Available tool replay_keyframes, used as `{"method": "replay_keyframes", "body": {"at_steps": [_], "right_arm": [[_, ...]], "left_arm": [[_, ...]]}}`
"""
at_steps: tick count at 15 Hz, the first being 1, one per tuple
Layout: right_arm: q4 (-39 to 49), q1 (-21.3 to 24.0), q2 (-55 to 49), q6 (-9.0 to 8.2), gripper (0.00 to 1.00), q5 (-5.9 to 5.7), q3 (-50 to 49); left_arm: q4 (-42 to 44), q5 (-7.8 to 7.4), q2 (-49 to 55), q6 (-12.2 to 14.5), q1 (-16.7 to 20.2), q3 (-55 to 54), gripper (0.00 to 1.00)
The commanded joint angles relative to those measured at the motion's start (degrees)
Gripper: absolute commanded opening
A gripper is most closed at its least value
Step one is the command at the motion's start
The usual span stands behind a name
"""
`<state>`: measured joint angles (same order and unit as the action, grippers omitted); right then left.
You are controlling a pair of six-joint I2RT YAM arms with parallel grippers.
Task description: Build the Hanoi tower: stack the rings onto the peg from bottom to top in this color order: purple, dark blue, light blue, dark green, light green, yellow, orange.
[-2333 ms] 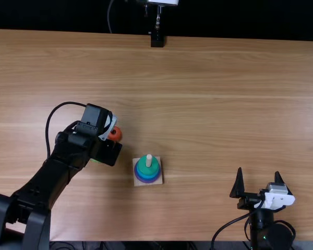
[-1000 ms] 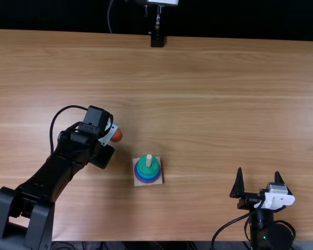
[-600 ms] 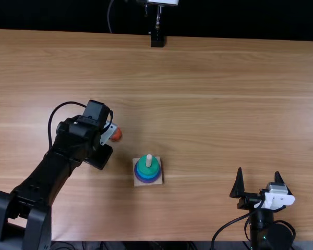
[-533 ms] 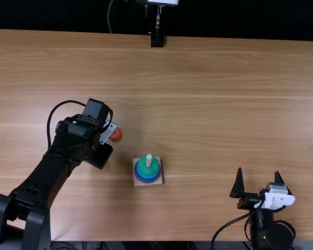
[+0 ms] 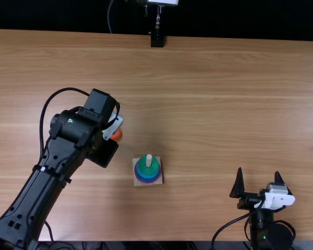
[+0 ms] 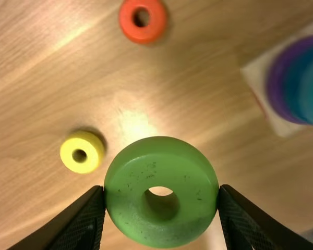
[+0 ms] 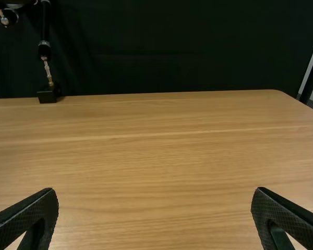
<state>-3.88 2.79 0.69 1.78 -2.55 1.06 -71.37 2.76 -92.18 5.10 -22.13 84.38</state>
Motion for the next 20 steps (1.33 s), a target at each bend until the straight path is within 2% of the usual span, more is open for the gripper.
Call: {"method": "replay_keyframes", "body": {"at_steps": [1, 4, 11, 13, 18, 20], "right_arm": [[-1.35, 0.55, -0.69, -0.2, 1.0, 0.02, -0.62], [-1.35, 0.55, -0.69, -0.2, 1.0, 0.02, -0.62], [-1.35, 0.55, -0.69, -0.2, 1.0, 0.02, -0.62], [-1.35, 0.55, -0.69, -0.2, 1.0, 0.02, -0.62], [-1.35, 0.55, -0.69, -0.2, 1.0, 0.02, -0.62], [-1.35, 0.55, -0.69, -0.2, 1.0, 0.02, -0.62]], "left_arm": [[-2.14, 0.19, 2.45, -3.52, -1.07, 4.13, 0.0], [-6.78, 0.19, 2.62, -7.0, -5.38, 9.05, 0.0], [-6.88, 0.19, 1.39, -13.12, -13.03, 15.38, 0.0], [-6.88, 0.19, -0.37, -13.96, -14.7, 16.52, 0.0], [-6.88, 0.08, -3.97, -14.17, -17.77, 19.16, 0.0], [-6.88, 0.19, -5.73, -15.76, -18.74, 20.56, 0.0]]}}
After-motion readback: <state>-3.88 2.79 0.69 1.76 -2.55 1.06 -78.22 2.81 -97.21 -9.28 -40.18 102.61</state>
